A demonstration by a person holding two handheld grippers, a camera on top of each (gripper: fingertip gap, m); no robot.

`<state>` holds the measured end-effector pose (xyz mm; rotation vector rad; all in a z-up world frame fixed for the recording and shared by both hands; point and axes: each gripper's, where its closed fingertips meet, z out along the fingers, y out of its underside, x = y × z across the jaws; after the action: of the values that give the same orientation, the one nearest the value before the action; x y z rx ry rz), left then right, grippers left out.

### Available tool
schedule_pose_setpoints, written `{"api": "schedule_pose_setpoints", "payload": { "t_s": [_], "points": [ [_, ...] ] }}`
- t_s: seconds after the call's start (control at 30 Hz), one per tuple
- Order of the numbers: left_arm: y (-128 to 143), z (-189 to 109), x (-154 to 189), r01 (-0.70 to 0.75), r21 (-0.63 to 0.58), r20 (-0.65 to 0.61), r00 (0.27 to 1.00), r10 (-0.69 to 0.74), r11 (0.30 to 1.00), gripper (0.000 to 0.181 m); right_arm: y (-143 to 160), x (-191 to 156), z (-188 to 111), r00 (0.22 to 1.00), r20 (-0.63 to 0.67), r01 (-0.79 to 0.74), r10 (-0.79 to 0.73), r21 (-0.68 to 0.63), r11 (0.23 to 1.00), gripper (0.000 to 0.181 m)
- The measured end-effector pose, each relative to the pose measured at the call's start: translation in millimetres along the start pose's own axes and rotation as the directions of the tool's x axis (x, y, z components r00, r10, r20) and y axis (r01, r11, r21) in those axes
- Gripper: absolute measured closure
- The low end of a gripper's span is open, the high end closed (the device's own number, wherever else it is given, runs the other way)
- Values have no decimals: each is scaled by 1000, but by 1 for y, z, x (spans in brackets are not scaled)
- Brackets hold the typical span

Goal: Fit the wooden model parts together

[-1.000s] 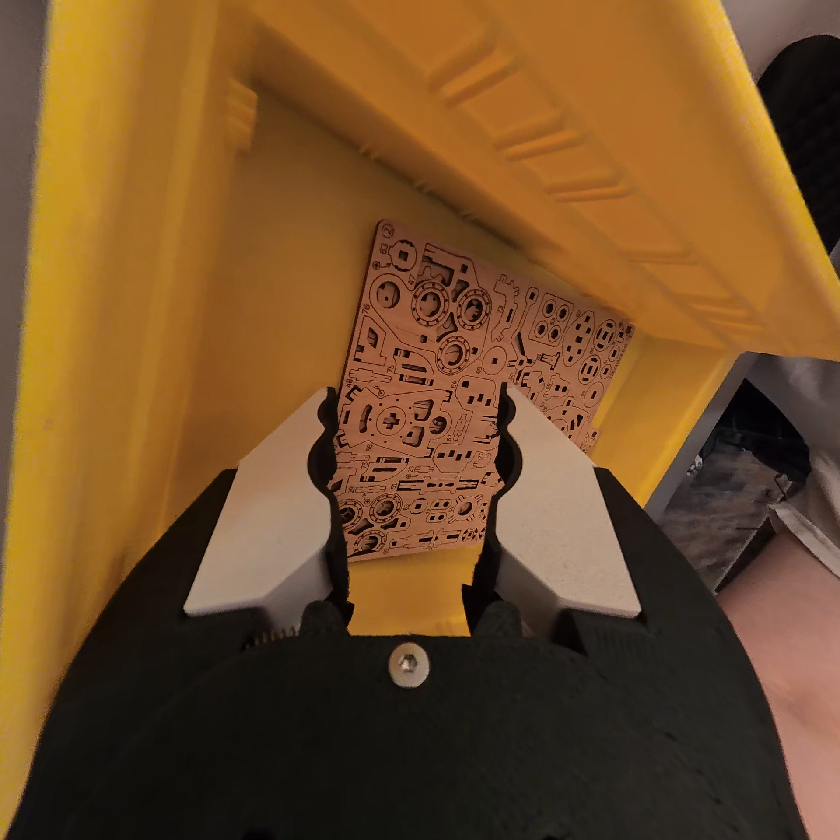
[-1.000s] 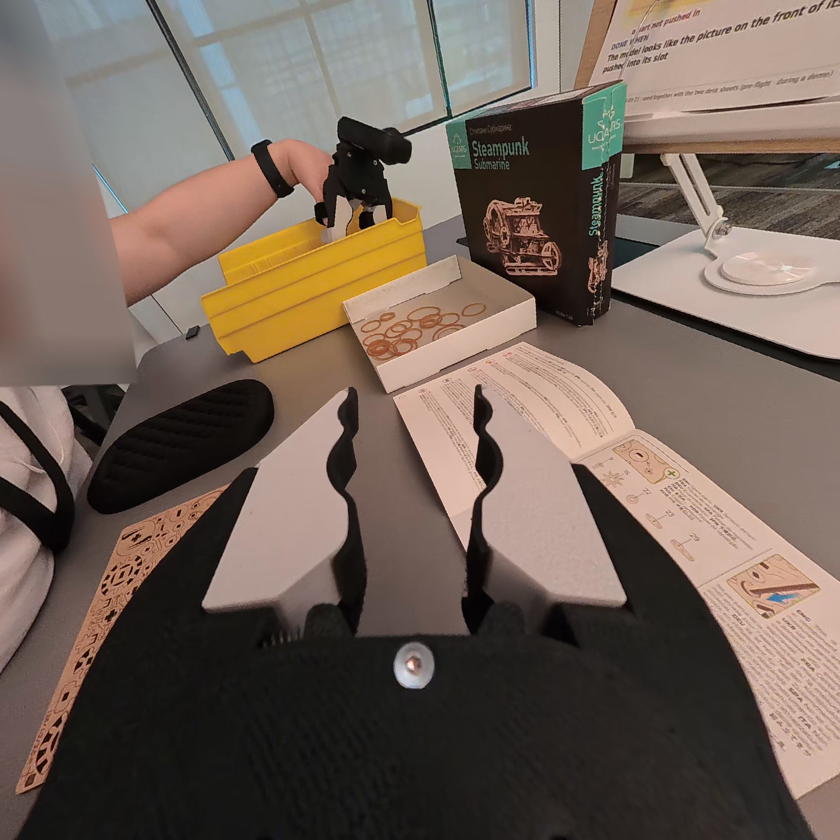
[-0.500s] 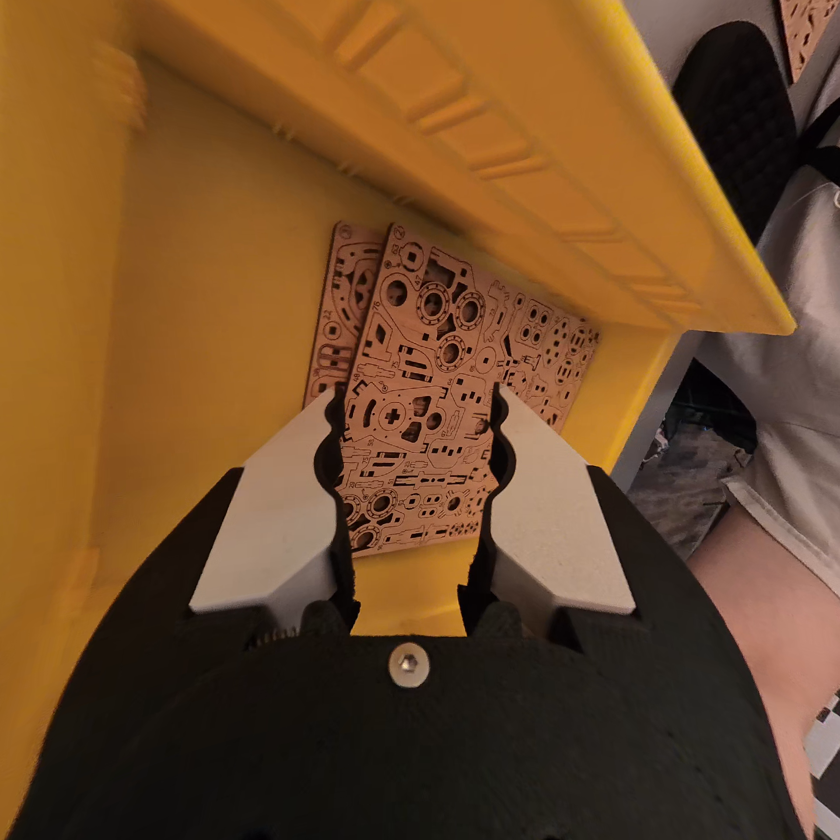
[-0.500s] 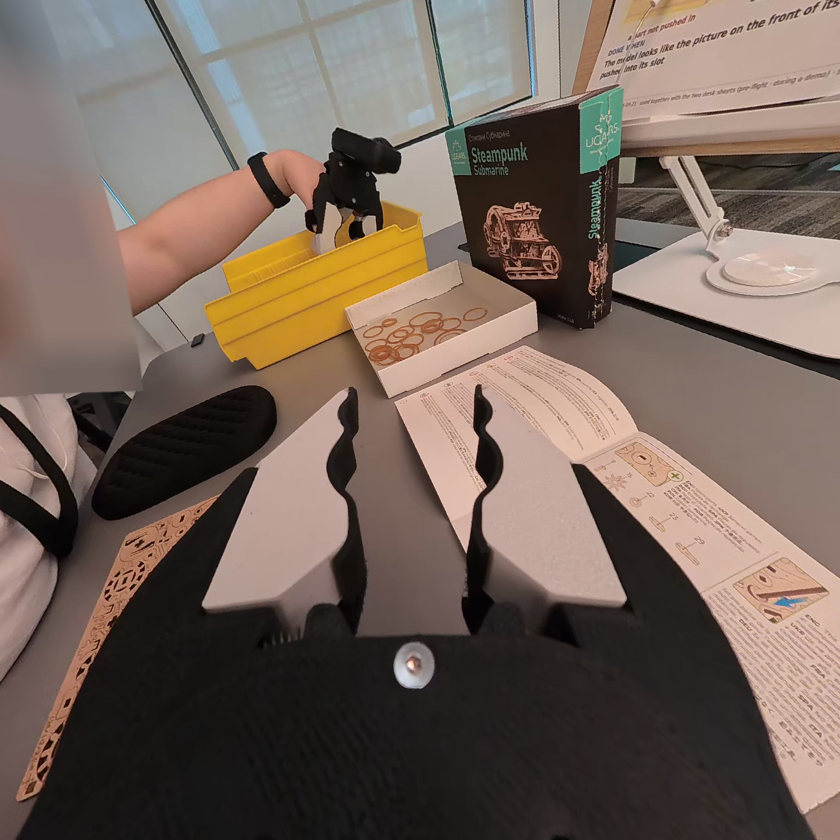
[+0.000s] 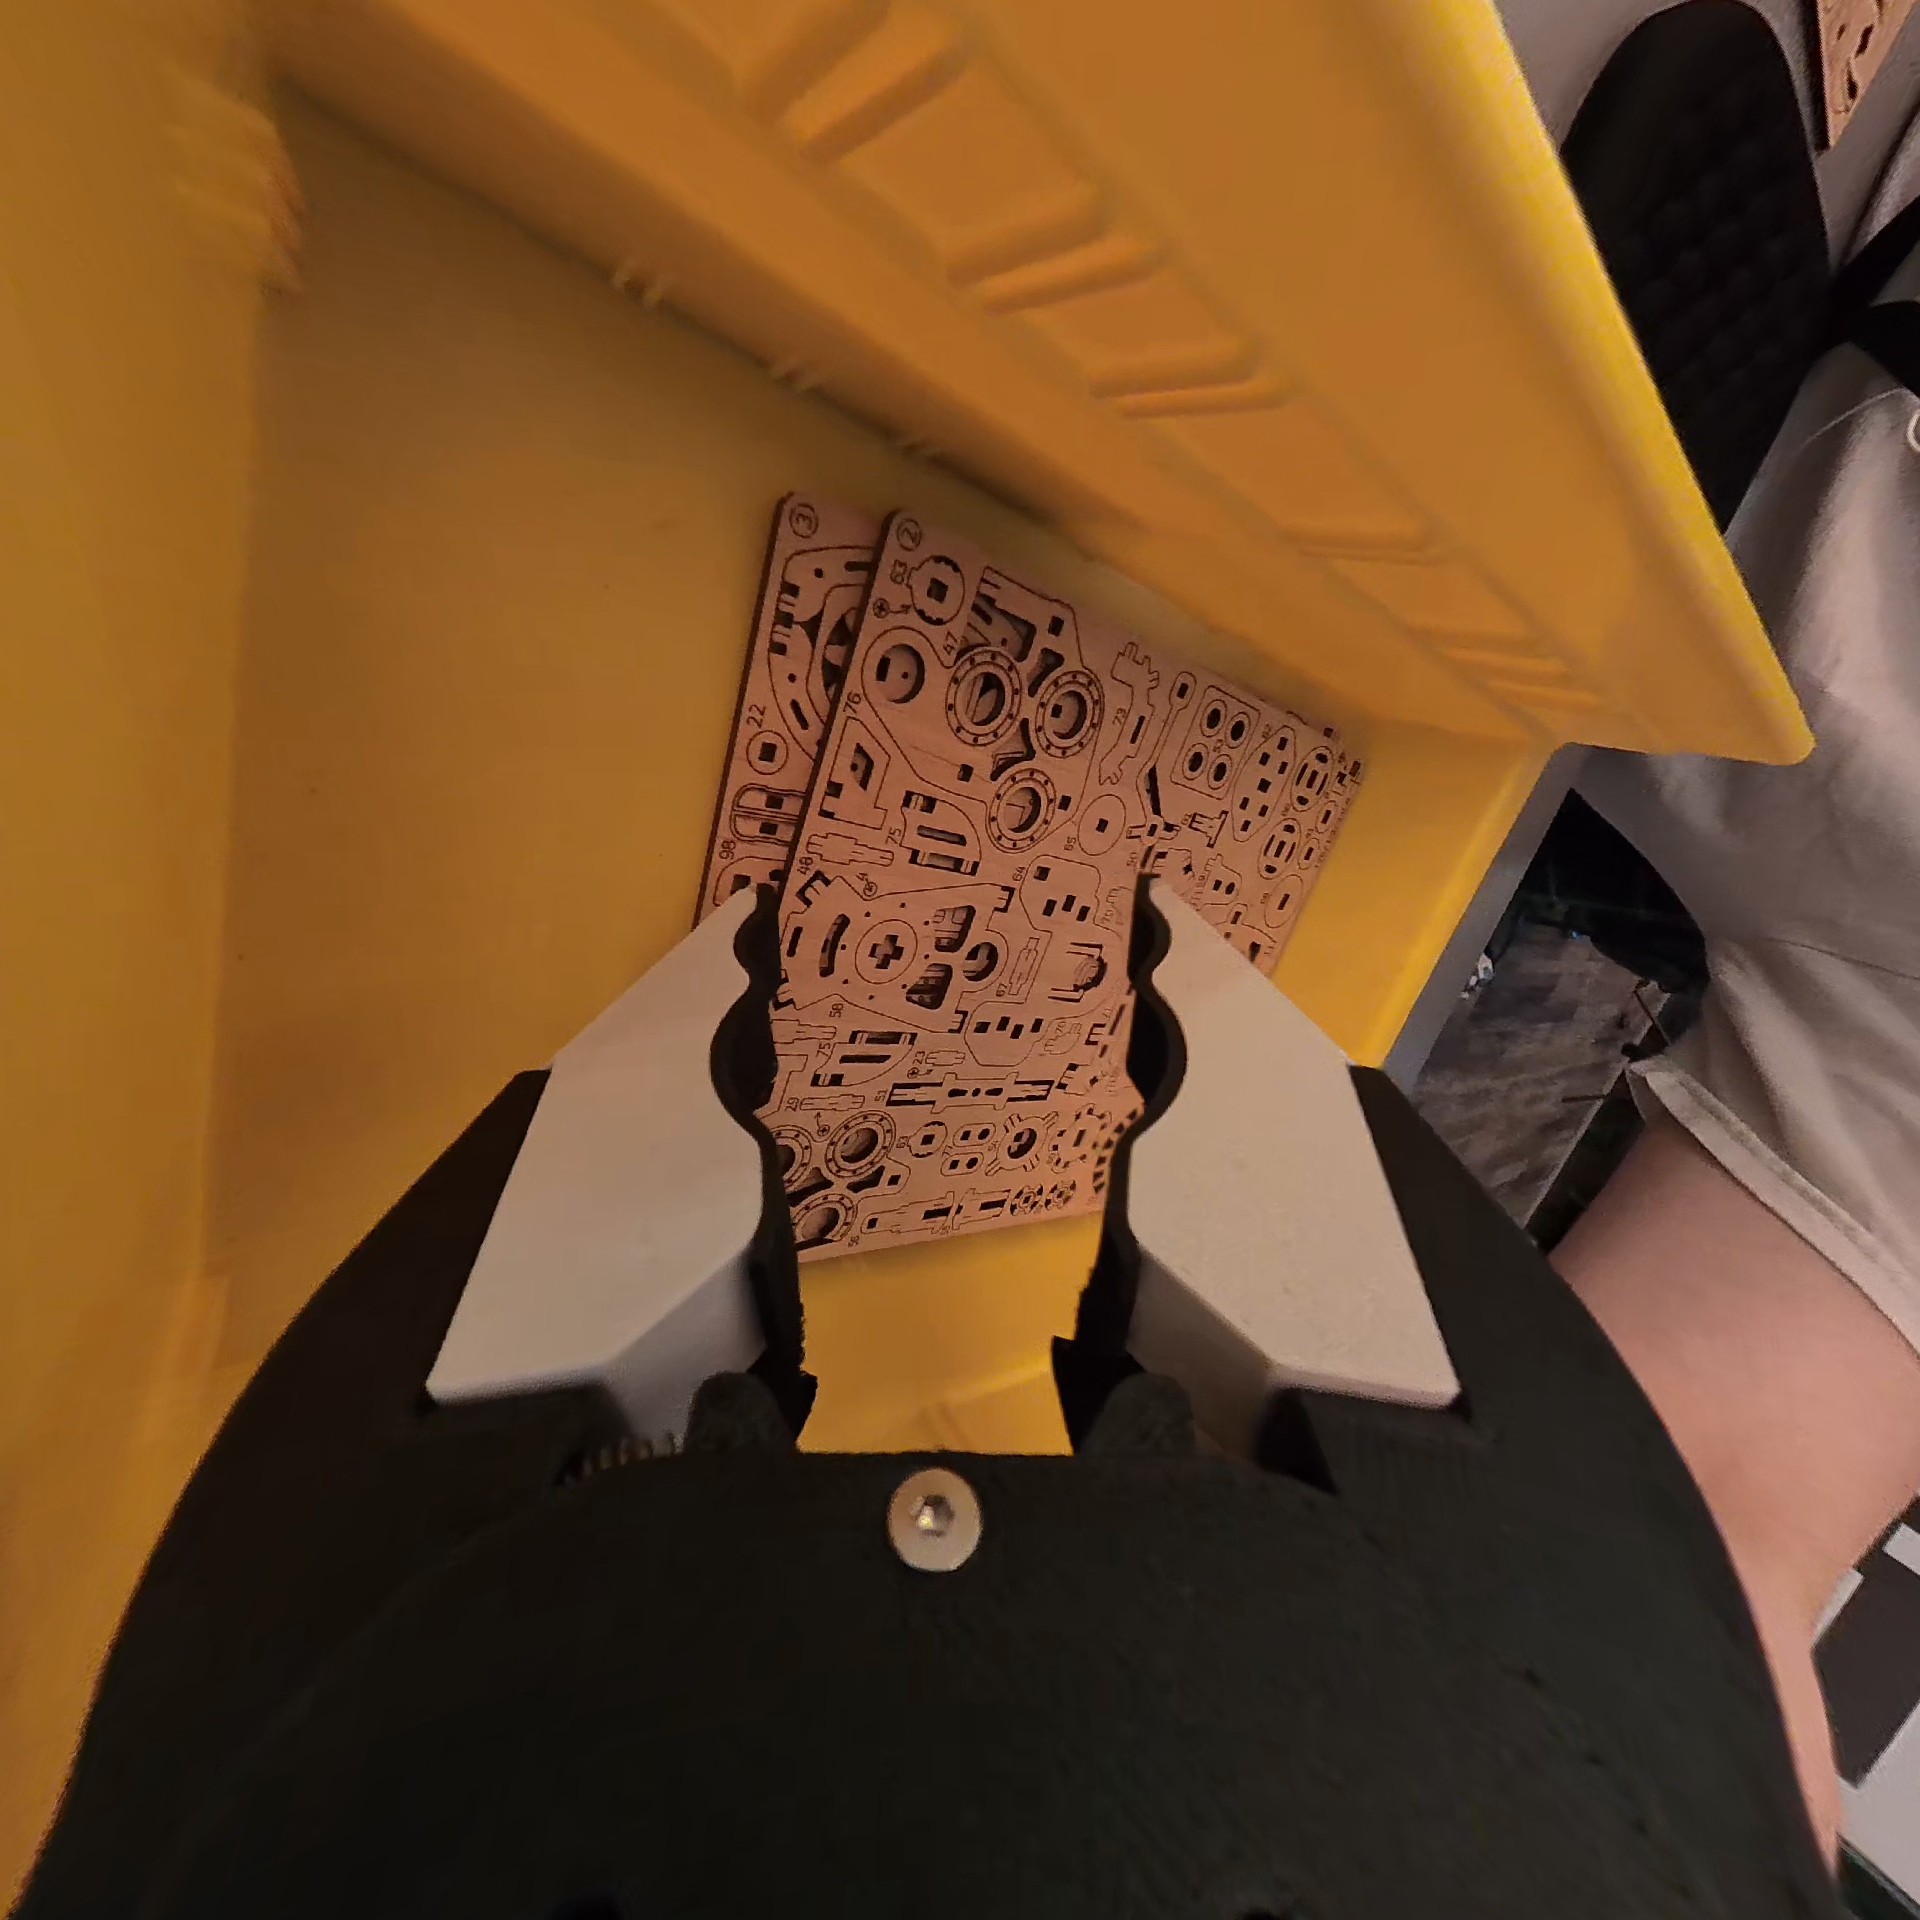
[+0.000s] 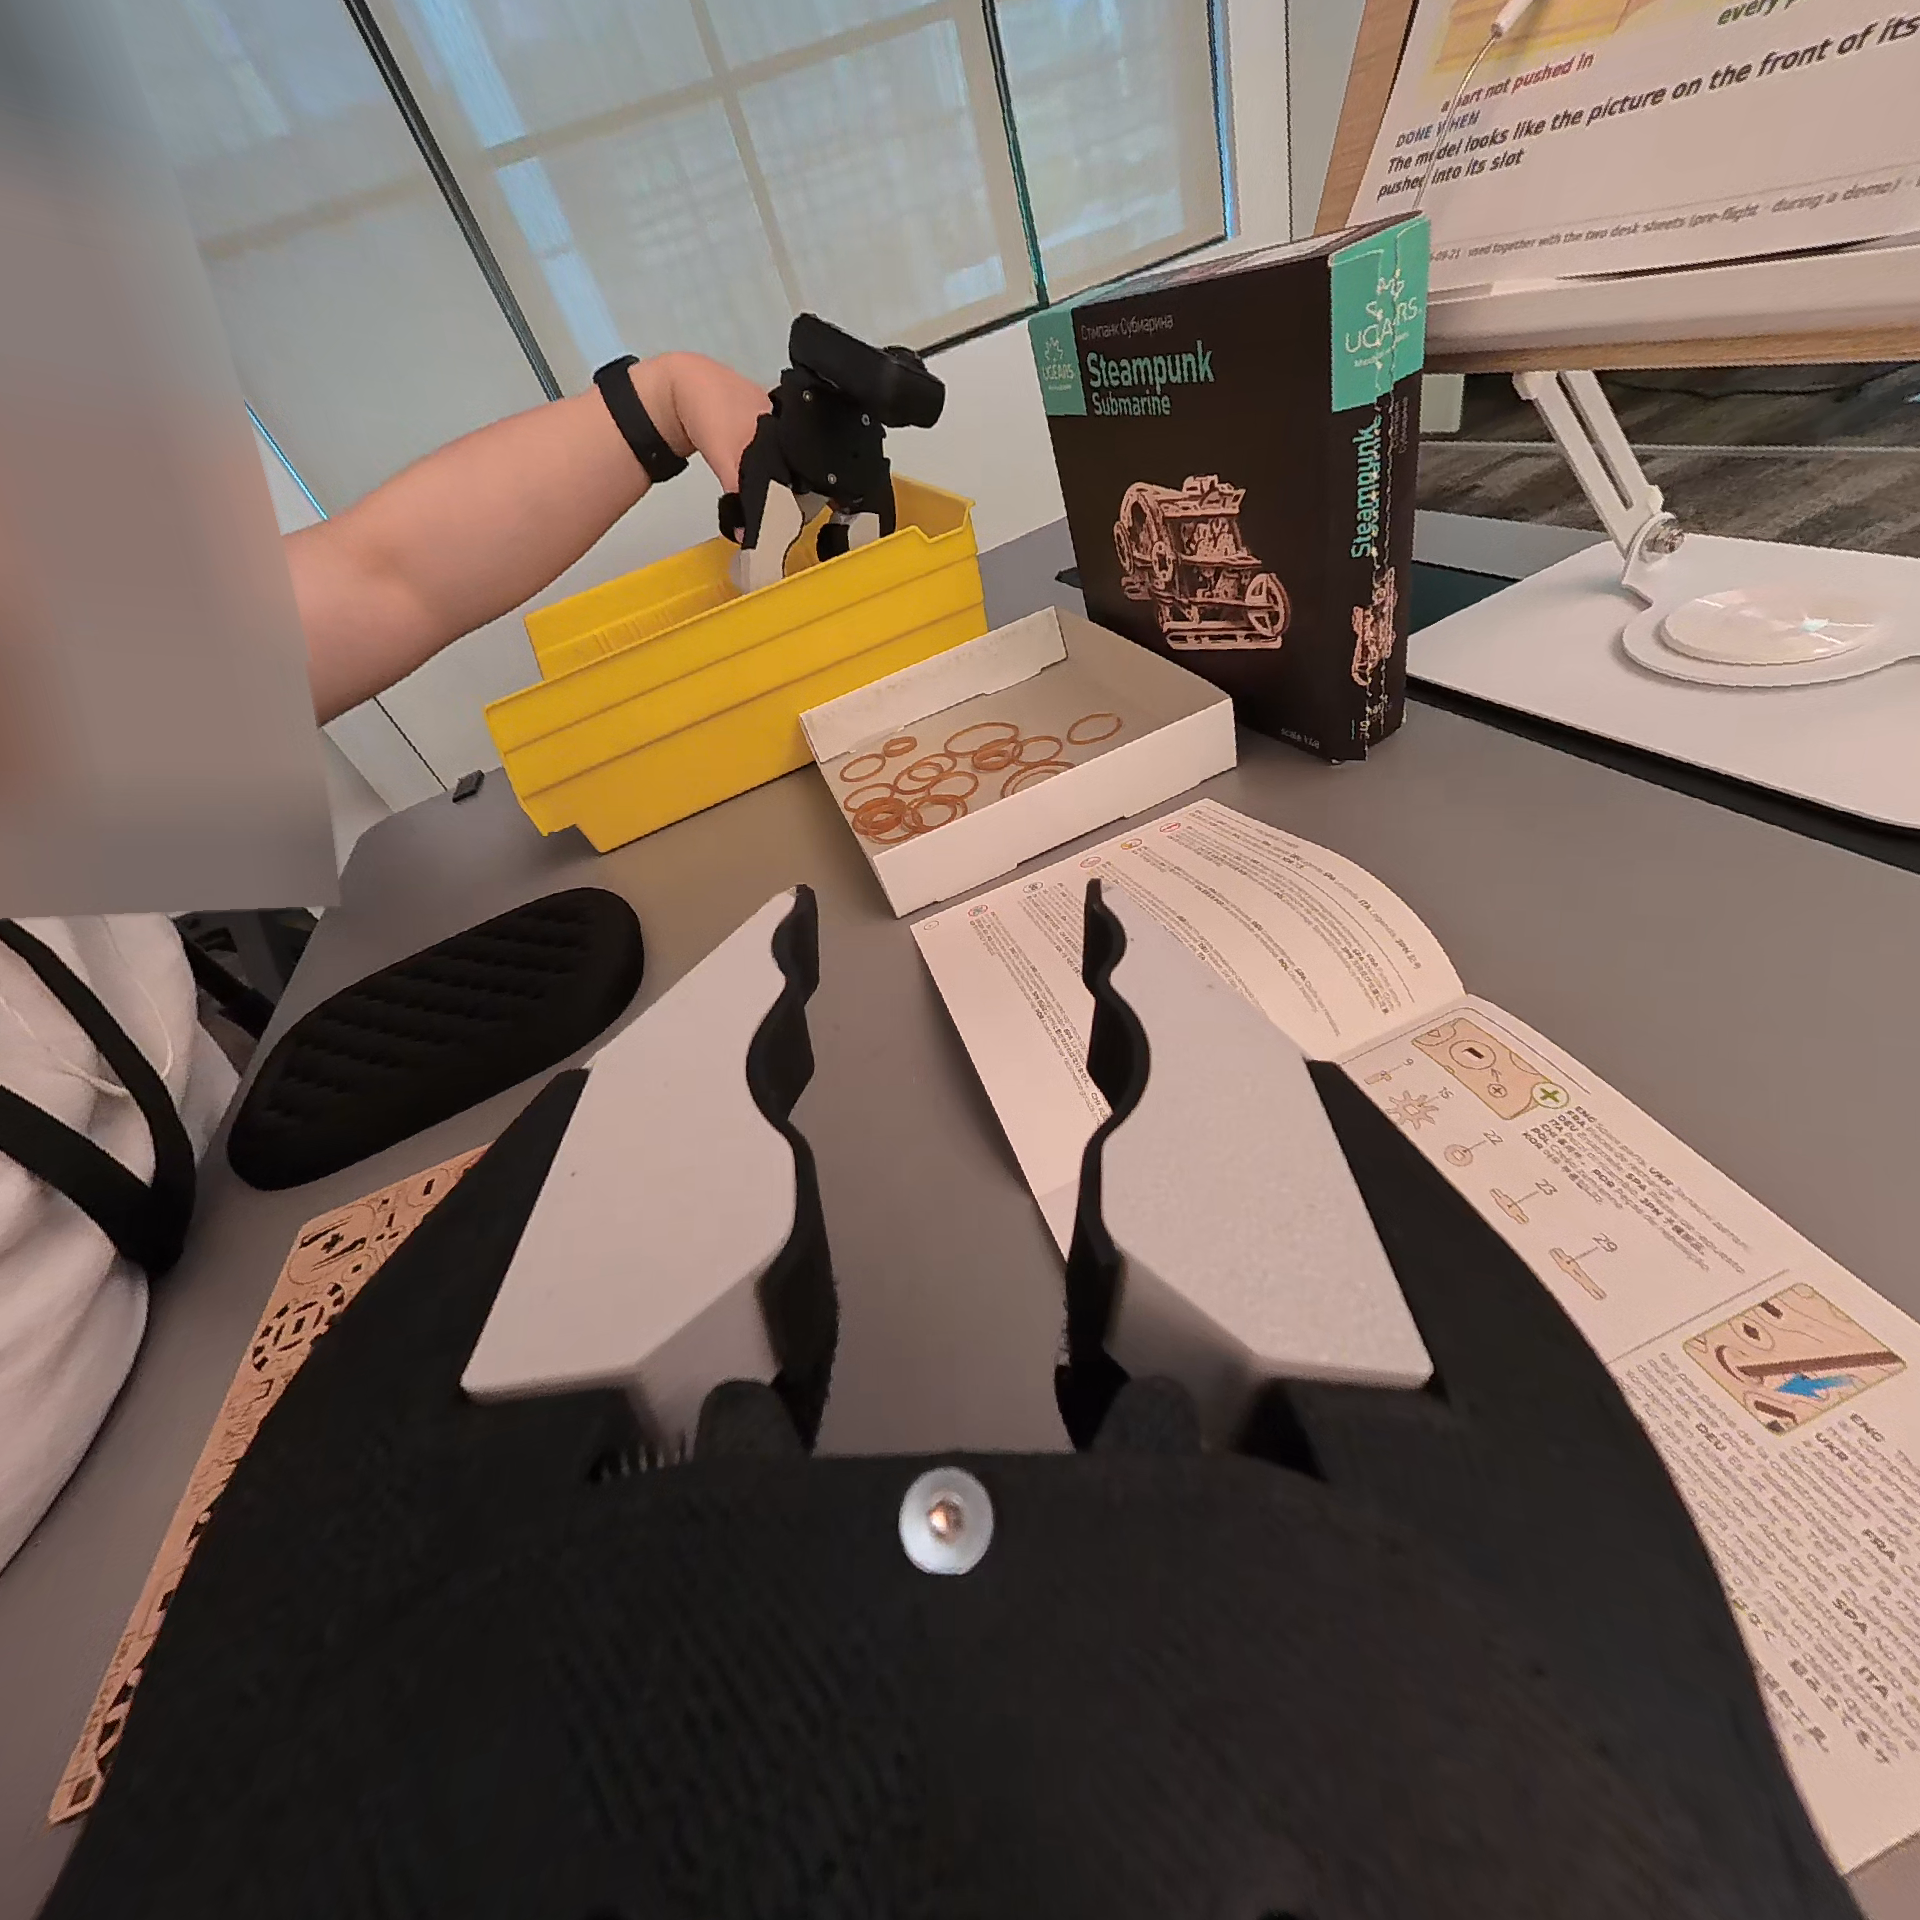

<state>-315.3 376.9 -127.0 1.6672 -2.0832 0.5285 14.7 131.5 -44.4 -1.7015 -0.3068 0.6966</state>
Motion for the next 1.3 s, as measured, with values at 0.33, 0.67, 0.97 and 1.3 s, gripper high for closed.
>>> {"api": "schedule_pose_setpoints", "payload": {
  "t_s": [0.33,0.67,0.97,1.3],
  "points": [
    [4,-18,19,-8,20,18,1000,8,1000,114,-15,-17,20,999,48,16,-15,-14,1000,130],
    [9,-36,47,-42,63,102,994,36,997,112,-67,-123,156,929,175,361,-326,-245,900,129],
    [13,-42,70,-84,101,126,990,71,991,110,-57,-128,306,976,212,123,-45,-370,921,132],
    [20,-42,95,-148,116,85,987,138,982,111,-11,-132,372,947,297,79,120,-579,811,131]
  ]
}}
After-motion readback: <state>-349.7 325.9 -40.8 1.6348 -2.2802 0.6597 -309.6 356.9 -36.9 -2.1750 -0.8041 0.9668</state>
